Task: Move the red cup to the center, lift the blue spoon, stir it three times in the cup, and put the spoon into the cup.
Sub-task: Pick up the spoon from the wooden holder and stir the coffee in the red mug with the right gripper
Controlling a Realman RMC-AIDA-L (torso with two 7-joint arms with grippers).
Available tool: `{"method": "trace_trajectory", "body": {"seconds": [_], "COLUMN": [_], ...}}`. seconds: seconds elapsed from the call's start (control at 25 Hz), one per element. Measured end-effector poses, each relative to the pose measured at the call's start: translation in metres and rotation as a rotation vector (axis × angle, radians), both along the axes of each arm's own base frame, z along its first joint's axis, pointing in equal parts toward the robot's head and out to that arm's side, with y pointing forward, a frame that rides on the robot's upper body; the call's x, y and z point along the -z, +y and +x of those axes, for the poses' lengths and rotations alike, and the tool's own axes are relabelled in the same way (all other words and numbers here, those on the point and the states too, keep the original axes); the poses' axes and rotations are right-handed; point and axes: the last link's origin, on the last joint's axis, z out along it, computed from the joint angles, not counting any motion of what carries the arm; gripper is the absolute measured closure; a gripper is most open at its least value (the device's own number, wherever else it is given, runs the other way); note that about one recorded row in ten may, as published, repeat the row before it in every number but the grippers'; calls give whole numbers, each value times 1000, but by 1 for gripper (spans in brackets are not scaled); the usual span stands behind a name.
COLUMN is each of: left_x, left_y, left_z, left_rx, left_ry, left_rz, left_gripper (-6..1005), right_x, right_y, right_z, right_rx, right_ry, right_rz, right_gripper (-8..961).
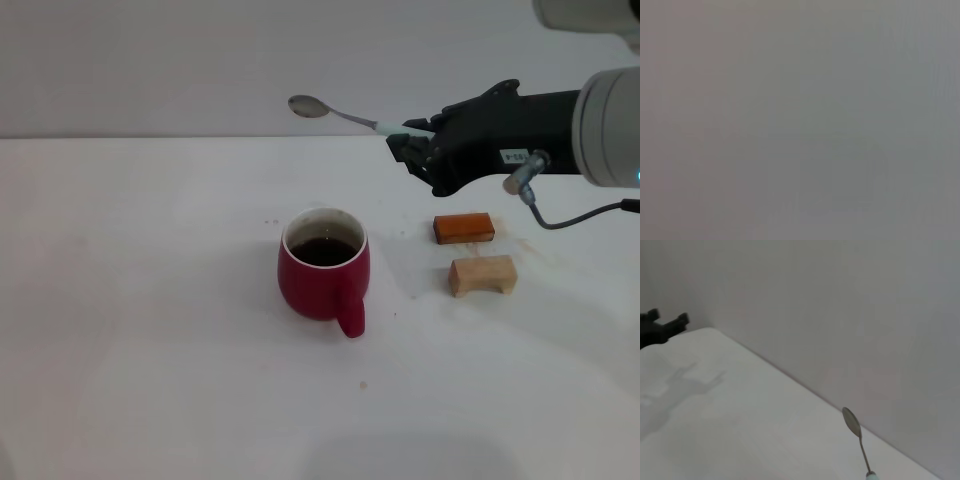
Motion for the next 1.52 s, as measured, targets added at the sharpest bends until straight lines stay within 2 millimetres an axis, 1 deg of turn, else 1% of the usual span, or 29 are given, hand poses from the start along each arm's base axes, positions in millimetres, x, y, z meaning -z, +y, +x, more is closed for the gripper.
{"method": "trace_trajectory", "body": {"seconds": [0.2,0.44,0.48,0.64,0.68,0.88,0.92,1.12,1.4,1.52], "left_x": [-1,0,0,1,1,2,2,2,2,2], "left_y": [0,0,1,1,0,-1,-1,-2,-1,0], "left_z": [0,1,1,2,2,2,2,2,2,3], "left_rx": [-1,0,2,6,6,5,5,5,7,10], "left_ry": [0,-1,-2,-2,-3,-6,-6,-9,-9,-8], "left_rz": [4,3,3,5,5,5,5,7,8,8], "left_gripper": [136,136,135,135,136,136,135,135,136,136], "right_x": [-5,-1,1,3,3,5,5,10,13,14], "right_y": [2,10,15,21,27,40,40,60,73,80], "right_z": [4,9,9,8,7,4,4,10,15,13], "right_rx": [39,73,83,95,98,114,114,165,198,212], "right_ry": [-4,-27,-39,-44,-46,-60,-60,-99,-135,-159], "right_rz": [-45,-99,-125,-171,-194,-239,-239,-312,-347,-375], "right_gripper": [827,827,827,827,827,827,827,827,827,826]}}
